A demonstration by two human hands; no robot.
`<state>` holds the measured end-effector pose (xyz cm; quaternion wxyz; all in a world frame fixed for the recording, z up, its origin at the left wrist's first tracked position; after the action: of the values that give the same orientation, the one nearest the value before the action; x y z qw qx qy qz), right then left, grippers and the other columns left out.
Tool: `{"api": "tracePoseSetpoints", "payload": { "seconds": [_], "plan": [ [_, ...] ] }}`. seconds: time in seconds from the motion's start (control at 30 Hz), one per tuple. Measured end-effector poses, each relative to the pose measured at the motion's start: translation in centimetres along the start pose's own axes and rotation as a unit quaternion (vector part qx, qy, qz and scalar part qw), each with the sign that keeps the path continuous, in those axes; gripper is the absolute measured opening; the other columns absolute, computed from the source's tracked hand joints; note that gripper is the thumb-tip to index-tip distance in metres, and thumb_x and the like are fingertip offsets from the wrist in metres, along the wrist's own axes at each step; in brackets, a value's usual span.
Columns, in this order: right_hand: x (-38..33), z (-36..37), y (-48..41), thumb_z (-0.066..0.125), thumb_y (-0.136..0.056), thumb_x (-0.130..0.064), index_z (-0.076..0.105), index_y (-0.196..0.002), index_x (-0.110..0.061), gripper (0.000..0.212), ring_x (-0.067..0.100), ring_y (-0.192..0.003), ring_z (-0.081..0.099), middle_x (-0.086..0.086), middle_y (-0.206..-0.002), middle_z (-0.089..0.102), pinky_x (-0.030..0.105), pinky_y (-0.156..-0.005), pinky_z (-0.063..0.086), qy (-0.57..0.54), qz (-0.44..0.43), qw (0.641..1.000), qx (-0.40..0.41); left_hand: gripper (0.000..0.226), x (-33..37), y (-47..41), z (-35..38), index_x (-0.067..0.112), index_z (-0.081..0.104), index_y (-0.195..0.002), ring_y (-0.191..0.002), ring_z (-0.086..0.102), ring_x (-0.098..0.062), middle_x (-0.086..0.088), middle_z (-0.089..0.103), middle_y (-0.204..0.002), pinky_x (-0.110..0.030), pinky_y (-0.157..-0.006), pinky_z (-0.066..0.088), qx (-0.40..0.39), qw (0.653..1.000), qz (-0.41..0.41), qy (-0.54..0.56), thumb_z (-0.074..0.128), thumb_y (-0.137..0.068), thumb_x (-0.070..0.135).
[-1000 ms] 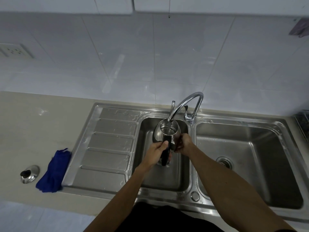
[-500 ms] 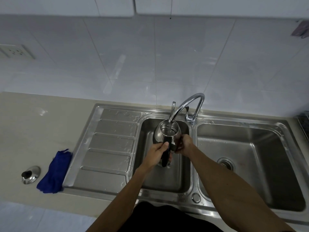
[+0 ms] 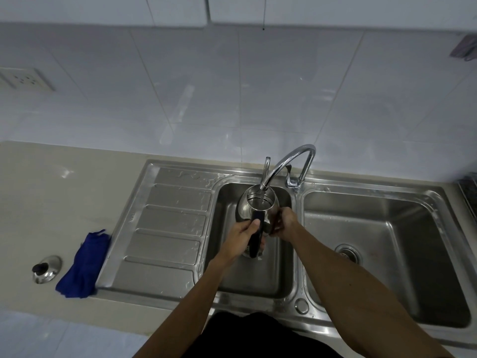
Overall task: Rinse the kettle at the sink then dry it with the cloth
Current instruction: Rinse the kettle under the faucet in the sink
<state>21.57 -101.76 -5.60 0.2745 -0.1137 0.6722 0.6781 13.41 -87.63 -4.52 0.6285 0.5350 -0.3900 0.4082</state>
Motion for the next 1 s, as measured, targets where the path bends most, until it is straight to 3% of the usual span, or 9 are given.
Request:
{"api": "tracePoseSetpoints", "payload": {
  "seconds": [0.07,0.17,0.3,0.43,0.53,0.67,0.87,0.93,1.0],
  "plan": [
    [0.0,0.0,0.0,0.035,-0.098,-0.016,0.054,-0.089,-0.010,0.022,0.026,-0.077,0.051,0.014,-0.085,0.055,0.042,-0.087,0.042,0.002,-0.001,1.000,0.002,0.037,0.2,0.0,0.1,0.015,0.073,-0.082,-0.066,0.069,-0.025,-0.012,0.072,-0.075,-0.035,-0.069,0.059,0.001,1.000,-0.001,0.001,0.048,-0.105,0.030],
    [0.0,0.1,0.1,0.035,-0.098,-0.016,0.054,-0.086,-0.010,0.023,0.026,-0.077,0.051,0.014,-0.083,0.054,0.039,-0.080,0.044,-0.004,-0.002,1.000,-0.002,0.038,0.4,0.2,0.1,0.018,0.074,-0.078,-0.065,0.069,-0.023,-0.010,0.072,-0.074,-0.031,-0.067,0.060,0.002,1.000,0.005,0.002,0.049,-0.105,0.028],
    [0.2,0.1,0.1,0.037,-0.098,-0.017,0.055,-0.099,-0.010,0.020,0.029,-0.101,0.052,0.015,-0.093,0.056,0.045,-0.094,0.043,-0.009,0.005,1.000,-0.005,0.037,0.4,0.3,0.0,0.016,0.074,-0.080,-0.066,0.070,-0.023,-0.009,0.073,-0.075,-0.029,-0.068,0.060,0.004,1.000,0.001,-0.009,0.049,-0.105,0.031],
    [0.3,0.1,0.4,0.037,-0.098,-0.017,0.056,-0.092,-0.009,0.022,0.030,-0.103,0.052,0.016,-0.093,0.056,0.047,-0.095,0.044,-0.007,0.003,1.000,-0.004,0.039,0.5,0.2,0.2,0.018,0.074,-0.078,-0.066,0.069,-0.027,-0.011,0.073,-0.074,-0.033,-0.068,0.060,0.011,1.000,-0.005,-0.022,0.049,-0.104,0.034],
    [0.2,0.1,0.5,0.036,-0.099,-0.017,0.057,-0.093,-0.009,0.023,0.029,-0.090,0.055,0.015,-0.092,0.057,0.045,-0.091,0.047,-0.007,0.002,1.000,-0.006,0.045,0.5,0.3,0.2,0.005,0.073,-0.088,-0.065,0.069,-0.024,-0.012,0.072,-0.074,-0.028,-0.065,0.059,0.019,1.000,-0.013,-0.021,0.046,-0.105,0.037],
    [0.4,0.0,0.5,0.033,-0.102,-0.021,0.058,-0.113,-0.008,0.030,0.030,-0.097,0.055,0.017,-0.104,0.060,0.046,-0.100,0.044,-0.020,0.002,1.000,-0.021,0.059,0.3,0.5,0.4,-0.013,0.063,-0.094,-0.061,0.066,-0.023,-0.016,0.067,-0.070,-0.029,-0.060,0.057,0.042,0.999,-0.010,-0.014,0.040,-0.106,0.040],
    [1.4,-0.1,0.4,0.035,-0.104,-0.024,0.058,-0.118,-0.007,0.031,0.031,-0.103,0.057,0.016,-0.100,0.061,0.050,-0.101,0.045,-0.053,0.004,0.998,-0.017,0.046,0.0,1.1,1.7,0.009,0.058,-0.074,-0.051,0.047,-0.017,-0.008,0.052,-0.060,-0.031,-0.055,0.041,0.142,0.990,0.005,0.006,0.038,-0.108,0.033],
    [1.7,0.0,0.6,0.036,-0.105,-0.026,0.057,-0.118,-0.007,0.032,0.031,-0.093,0.059,0.018,-0.105,0.061,0.051,-0.092,0.046,-0.053,0.002,0.998,-0.017,0.044,-0.1,1.2,2.2,0.003,0.060,-0.078,-0.055,0.048,-0.019,-0.013,0.052,-0.065,-0.032,-0.058,0.041,0.187,0.982,0.010,0.026,0.039,-0.107,0.029],
    [2.0,0.1,0.8,0.036,-0.105,-0.029,0.056,-0.118,-0.006,0.032,0.034,-0.100,0.058,0.020,-0.111,0.060,0.052,-0.092,0.046,-0.054,0.006,0.998,-0.022,0.045,-0.3,1.2,2.6,-0.007,0.062,-0.085,-0.065,0.055,-0.024,-0.017,0.058,-0.074,-0.037,-0.066,0.047,0.233,0.972,0.013,0.033,0.042,-0.107,0.026]
  ]
}}
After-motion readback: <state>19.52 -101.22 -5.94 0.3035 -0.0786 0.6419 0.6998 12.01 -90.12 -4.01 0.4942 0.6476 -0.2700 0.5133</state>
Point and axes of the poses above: each hand's wrist, its own y-axis away from the middle knuckle, its own z-axis out of the palm, x = y × z, the point moved 2 cm from there along -y, towards the middle knuckle
